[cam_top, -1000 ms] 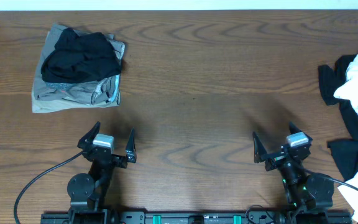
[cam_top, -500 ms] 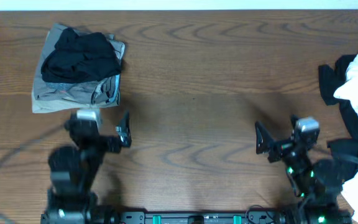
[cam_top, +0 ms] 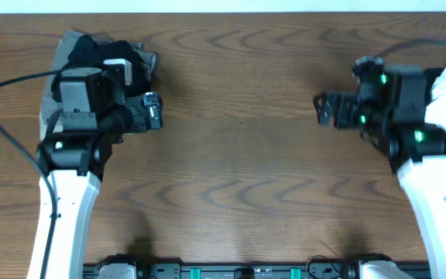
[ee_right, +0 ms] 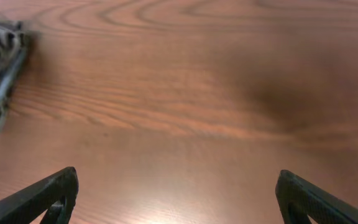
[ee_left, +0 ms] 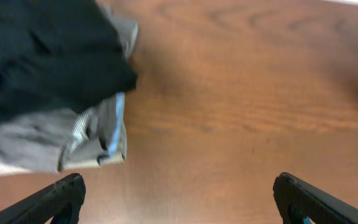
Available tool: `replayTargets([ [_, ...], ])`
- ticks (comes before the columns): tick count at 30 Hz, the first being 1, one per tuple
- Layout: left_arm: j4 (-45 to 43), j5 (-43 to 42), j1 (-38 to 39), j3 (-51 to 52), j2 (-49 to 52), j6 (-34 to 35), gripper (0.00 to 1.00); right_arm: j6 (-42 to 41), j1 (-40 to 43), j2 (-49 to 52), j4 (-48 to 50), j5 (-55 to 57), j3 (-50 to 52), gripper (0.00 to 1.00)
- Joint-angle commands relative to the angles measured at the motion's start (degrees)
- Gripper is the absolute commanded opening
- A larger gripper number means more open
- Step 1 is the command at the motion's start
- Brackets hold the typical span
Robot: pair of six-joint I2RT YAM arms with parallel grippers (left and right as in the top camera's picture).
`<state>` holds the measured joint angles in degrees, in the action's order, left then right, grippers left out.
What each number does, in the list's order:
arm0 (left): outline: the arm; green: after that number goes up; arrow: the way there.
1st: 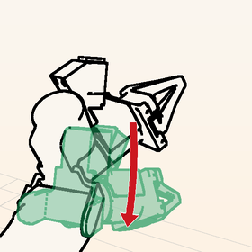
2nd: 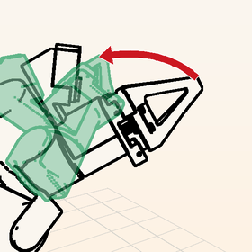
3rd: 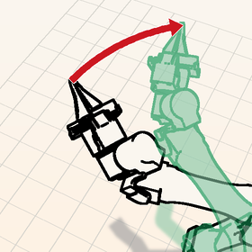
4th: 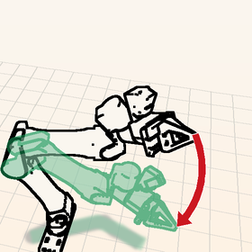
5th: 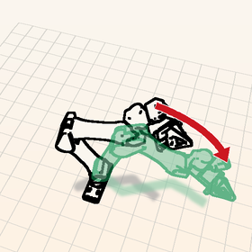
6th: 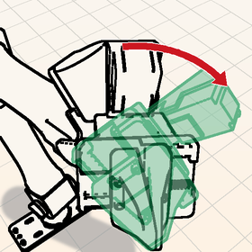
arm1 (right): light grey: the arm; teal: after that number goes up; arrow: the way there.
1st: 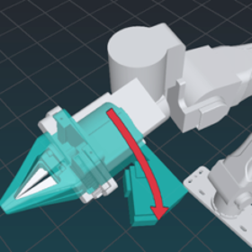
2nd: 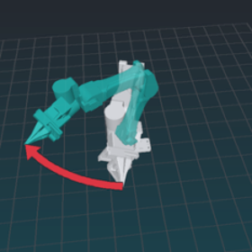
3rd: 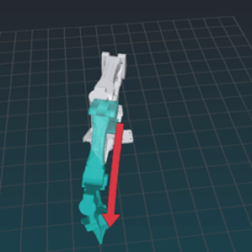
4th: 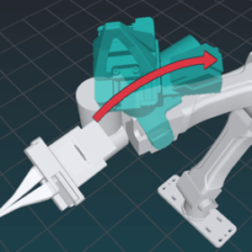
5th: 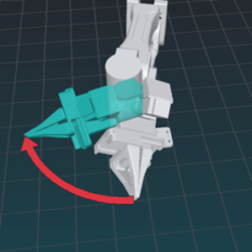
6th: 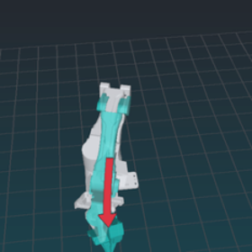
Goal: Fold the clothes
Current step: 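Reach the right gripper into the right clothes pile and grasp the white T-shirt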
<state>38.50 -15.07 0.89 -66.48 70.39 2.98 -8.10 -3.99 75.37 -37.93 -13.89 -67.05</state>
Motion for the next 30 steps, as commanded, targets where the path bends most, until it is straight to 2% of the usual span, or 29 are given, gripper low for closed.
replayTargets([
  [1, 1.1, -1.2, 0.2, -1.0, 1.0, -0.1, 0.98, 3.5, -0.9, 5.3, -0.2, -5.4, -4.0, 0.99],
  [3, 1.3, -1.6, 0.2, -1.0, 1.1, -0.1, 0.98, 3.3, -0.4, 8.0, 0.4, -3.2, -4.7, 0.99],
  [5, 0.8, -2.3, 0.2, -1.0, 0.9, -0.3, 0.98, -0.8, 1.2, 10.4, 0.3, 1.1, -5.7, 0.99],
  [9, -0.4, -2.3, 0.2, -1.0, 0.9, -1.0, 0.98, -5.3, 8.0, 16.3, -0.3, 3.4, -10.0, 0.98],
  [13, -0.4, -2.3, 0.2, -1.0, 0.9, -0.9, 0.98, -6.7, 15.9, 23.5, -2.5, 3.4, -16.7, 0.93],
  [15, -0.3, -2.4, 0.2, -1.0, 0.9, -0.9, 0.98, -6.7, 19.7, 27.8, -3.4, 3.7, -20.2, 0.88],
  [20, -0.3, -2.4, 0.2, -1.0, 0.9, -0.6, 0.98, -8.9, 27.3, 37.3, -4.0, 11.3, -26.8, 0.84],
  [30, -1.2, -2.3, 0.2, -1.0, 1.1, 0.4, 0.98, -10.3, 34.1, 48.9, 3.5, 14.5, -28.4, 0.79],
])
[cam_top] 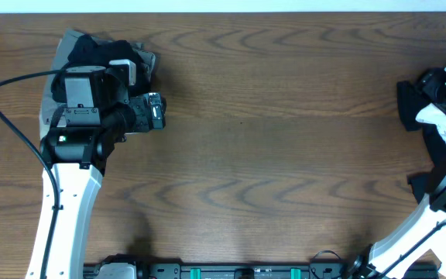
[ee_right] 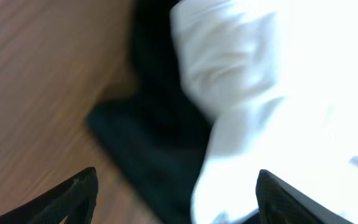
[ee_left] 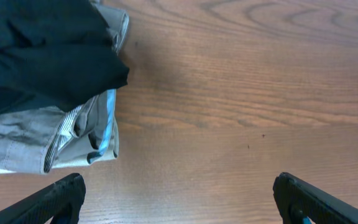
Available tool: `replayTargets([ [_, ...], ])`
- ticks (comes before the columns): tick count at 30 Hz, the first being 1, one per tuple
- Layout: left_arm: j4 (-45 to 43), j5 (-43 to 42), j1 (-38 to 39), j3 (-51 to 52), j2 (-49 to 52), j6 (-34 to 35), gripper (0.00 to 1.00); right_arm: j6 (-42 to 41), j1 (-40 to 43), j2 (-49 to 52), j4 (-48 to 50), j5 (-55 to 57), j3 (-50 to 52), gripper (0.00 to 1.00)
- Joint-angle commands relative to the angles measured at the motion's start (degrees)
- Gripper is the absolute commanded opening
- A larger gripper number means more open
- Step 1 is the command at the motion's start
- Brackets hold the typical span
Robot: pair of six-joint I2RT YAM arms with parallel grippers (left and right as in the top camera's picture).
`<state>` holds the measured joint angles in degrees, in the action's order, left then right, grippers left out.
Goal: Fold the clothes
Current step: 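Reach the right gripper into the right clothes pile and grasp the white T-shirt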
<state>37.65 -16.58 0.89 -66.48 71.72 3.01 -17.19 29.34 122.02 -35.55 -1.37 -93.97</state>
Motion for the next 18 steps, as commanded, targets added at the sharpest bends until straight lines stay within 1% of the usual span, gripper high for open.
replayTargets([
  [1, -0.6, -0.8, 0.2, -1.0, -0.2, 0.4, 0.98, -1.2, 0.9, 3.3, 2.1, 2.0, -1.4, 0.79],
  [3, -0.8, -0.8, 0.2, -1.0, -0.2, 0.4, 0.98, -1.2, 0.8, 4.7, 3.4, 2.5, -1.4, 0.77],
  [4, -0.9, -0.8, 0.2, -1.0, -0.2, 0.4, 0.98, -1.2, 0.8, 5.3, 3.7, 2.7, -1.4, 0.75],
  [6, -0.9, -0.8, 0.2, -1.0, -0.2, 0.4, 0.98, -1.3, 0.8, 6.6, 3.6, 3.4, -1.4, 0.67],
  [7, -0.9, -0.8, 0.2, -1.0, -0.2, 0.4, 0.98, -1.3, 0.8, 7.2, 3.6, 3.6, -1.4, 0.61],
  [8, -0.9, -0.8, 0.2, -1.0, -0.2, 0.4, 0.98, -1.3, 0.8, 7.7, 3.5, 4.0, -1.4, 0.55],
  [9, -0.9, -0.8, 0.2, -1.0, -0.2, 0.4, 0.98, -1.2, 0.8, 8.1, 3.4, 4.6, -1.4, 0.38],
  [10, -0.9, -0.8, 0.2, -1.0, -0.2, 0.4, 0.98, -1.2, 0.9, 8.1, 3.2, 4.7, -1.4, 0.25],
  [11, -0.9, -0.8, 0.2, -1.0, -0.2, 0.4, 0.98, -1.3, 1.0, 8.1, 3.2, 4.7, -1.5, 0.16],
  [12, -0.9, -0.8, 0.2, -1.0, -0.2, 0.4, 0.98, -1.3, 1.1, 7.8, 3.2, 4.3, -1.6, 0.13],
  [14, -0.9, -0.8, 0.2, -1.0, -0.2, 0.3, 0.98, -1.3, 1.4, 6.9, 3.0, 3.9, -1.7, 0.11],
  [17, -0.9, -0.8, 0.2, -1.0, -0.2, 0.3, 0.98, -1.2, 1.8, 4.6, 2.5, 3.9, -1.7, 0.12],
  [18, -0.9, -0.8, 0.2, -1.0, -0.2, 0.3, 0.98, -1.1, 1.9, 3.7, 2.3, 4.0, -1.7, 0.14],
])
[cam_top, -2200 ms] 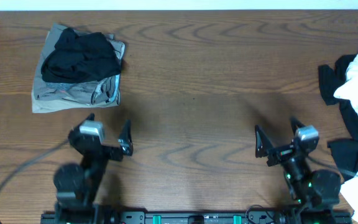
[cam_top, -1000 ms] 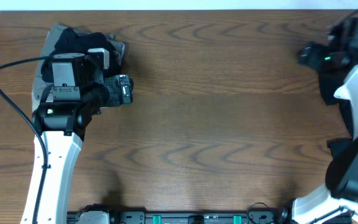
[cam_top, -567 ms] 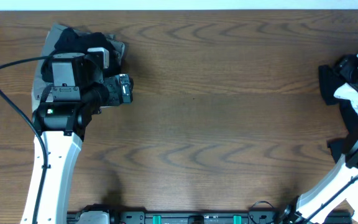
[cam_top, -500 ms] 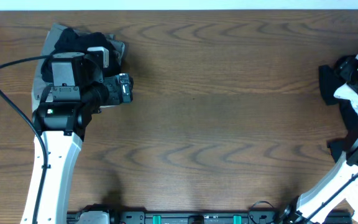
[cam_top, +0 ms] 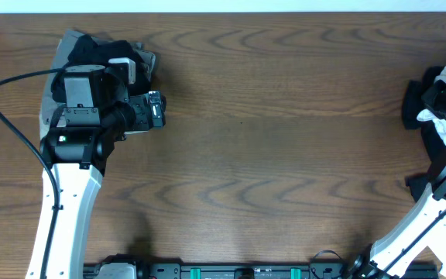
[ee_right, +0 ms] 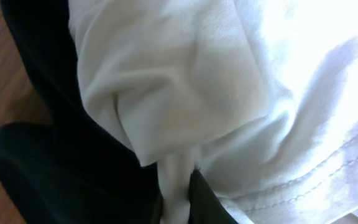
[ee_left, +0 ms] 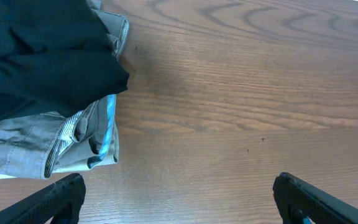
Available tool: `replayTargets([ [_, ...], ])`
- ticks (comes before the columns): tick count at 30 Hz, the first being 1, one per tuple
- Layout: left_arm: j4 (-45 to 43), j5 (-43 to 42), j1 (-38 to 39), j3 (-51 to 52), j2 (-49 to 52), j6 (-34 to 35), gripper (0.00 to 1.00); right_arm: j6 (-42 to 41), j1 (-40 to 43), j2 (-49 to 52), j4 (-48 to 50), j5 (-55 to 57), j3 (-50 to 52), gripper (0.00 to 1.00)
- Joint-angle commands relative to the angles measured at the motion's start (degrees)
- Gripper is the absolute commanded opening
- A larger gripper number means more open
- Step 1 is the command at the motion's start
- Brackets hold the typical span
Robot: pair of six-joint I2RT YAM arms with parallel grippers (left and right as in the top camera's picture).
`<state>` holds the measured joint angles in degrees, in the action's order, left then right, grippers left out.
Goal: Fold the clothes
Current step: 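Reach the right gripper into the right clothes pile and grasp the white T-shirt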
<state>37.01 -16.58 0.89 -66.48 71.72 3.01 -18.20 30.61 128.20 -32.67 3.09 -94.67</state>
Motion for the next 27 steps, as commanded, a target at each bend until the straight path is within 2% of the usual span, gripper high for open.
replayTargets([
  [1, -0.2, -0.8, 0.2, -1.0, -0.2, 0.3, 0.98, 0.1, 0.9, -3.4, -0.8, -0.5, -1.0, 0.23],
  [2, -0.2, -0.8, 0.2, -1.0, -0.2, 0.3, 0.98, 0.0, 1.0, -4.2, -1.1, -0.5, -1.0, 0.33],
  [3, -0.2, -0.8, 0.2, -1.0, -0.2, 0.3, 0.98, 0.0, 1.0, -4.7, -1.4, -0.5, -1.0, 0.38],
  [4, -0.2, -0.8, 0.2, -1.0, -0.2, 0.3, 0.98, 0.0, 1.0, -5.1, -1.8, -0.6, -1.0, 0.39],
  [9, -0.2, -0.8, 0.2, -1.0, -0.2, 0.3, 0.98, 0.0, 1.0, -4.8, -3.1, -0.5, 0.0, 0.39],
  [15, -0.2, -0.8, 0.2, -1.0, -0.2, 0.3, 0.98, 0.0, 1.1, -3.6, -1.1, -0.1, 3.6, 0.30],
  [20, -0.2, -0.8, 0.2, -1.0, -0.2, 0.3, 0.98, 0.0, 1.6, -3.5, 0.2, 0.0, 5.7, 0.32],
  [21, -0.2, -0.8, 0.2, -1.0, -0.2, 0.3, 0.98, 0.0, 1.7, -3.5, 0.4, 0.0, 5.9, 0.29],
  [22, -0.2, -0.8, 0.2, -1.0, -0.2, 0.3, 0.98, 0.0, 1.8, -3.5, 0.4, 0.0, 5.9, 0.21],
  [24, -0.2, -0.8, 0.2, -1.0, -0.2, 0.3, 0.98, 0.0, 1.9, -3.7, 0.6, -0.1, 5.8, 0.01],
  [27, -0.2, -0.8, 0.2, -1.0, -0.2, 0.3, 0.98, 1.3, 2.1, -4.7, 0.6, -0.1, 5.7, 0.01],
])
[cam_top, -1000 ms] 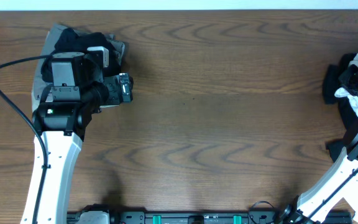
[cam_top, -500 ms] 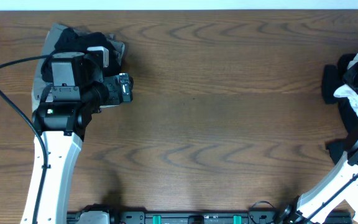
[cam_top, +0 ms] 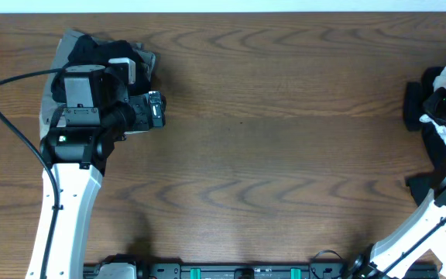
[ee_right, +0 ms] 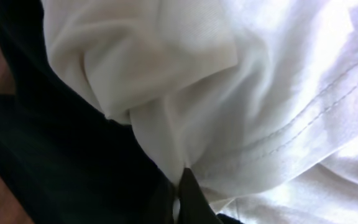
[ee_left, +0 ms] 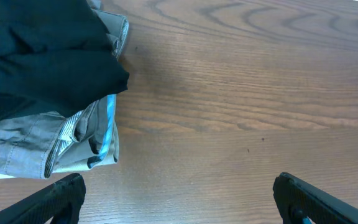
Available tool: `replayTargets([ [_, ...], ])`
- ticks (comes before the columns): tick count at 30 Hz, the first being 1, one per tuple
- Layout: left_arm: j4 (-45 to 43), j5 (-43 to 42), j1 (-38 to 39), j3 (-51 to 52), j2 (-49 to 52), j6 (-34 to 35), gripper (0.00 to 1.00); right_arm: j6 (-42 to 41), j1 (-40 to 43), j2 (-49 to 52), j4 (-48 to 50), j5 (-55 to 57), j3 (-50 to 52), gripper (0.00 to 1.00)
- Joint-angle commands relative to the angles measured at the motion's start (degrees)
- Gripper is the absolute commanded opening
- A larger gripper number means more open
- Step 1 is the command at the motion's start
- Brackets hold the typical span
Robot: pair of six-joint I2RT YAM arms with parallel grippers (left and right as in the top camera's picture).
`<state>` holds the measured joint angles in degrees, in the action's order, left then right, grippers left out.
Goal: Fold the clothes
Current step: 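Reach the right gripper into the right clothes pile and grasp the white T-shirt, then pull the white T-shirt with the right gripper onto the table center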
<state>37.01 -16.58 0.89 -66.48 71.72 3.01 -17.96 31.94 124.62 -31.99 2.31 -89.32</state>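
A pile of unfolded clothes lies at the table's right edge: a white garment on a black one. My right gripper is down in it. In the right wrist view the white garment fills the frame over the black garment, and my right gripper is shut on a fold of the white fabric. My left gripper hangs open over bare wood beside a stack at the far left, its fingers wide apart and holding nothing.
The far-left stack shows a black cloth on top of a grey garment with a striped and blue edge. Bare wooden table stretches between the two arms. The right pile runs past the frame edge.
My right gripper's jaws have closed tighter on the fold of white fabric, and the view has shifted slightly over the pile. The left arm has not moved.
My right gripper was open over bare wood right of centre. Then it stood open at the pile on the right edge. After that it had a white fold between its fingers, and now it is shut on it. My left gripper stayed open beside the left stack.
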Motion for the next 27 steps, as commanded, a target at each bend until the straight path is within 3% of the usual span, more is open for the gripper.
replayTargets([
  [1, -0.2, -0.8, 0.2, -1.0, -0.2, 0.3, 0.98, 2.0, 1.0, -1.8, -0.1, 0.7, 0.4, 0.01],
  [9, -0.2, -0.8, 0.2, -1.0, -0.2, 0.3, 0.98, 3.8, 5.1, -12.2, 2.6, -0.7, -0.4, 0.01],
  [17, -0.2, -0.8, 0.2, -1.0, -0.2, 0.3, 0.98, 3.4, 7.3, -25.9, 9.8, -11.8, -0.4, 0.01],
  [27, -0.2, -0.8, 0.2, -1.0, -0.2, 0.3, 0.98, 2.1, 4.2, -27.1, 7.8, -14.8, -0.4, 0.01],
])
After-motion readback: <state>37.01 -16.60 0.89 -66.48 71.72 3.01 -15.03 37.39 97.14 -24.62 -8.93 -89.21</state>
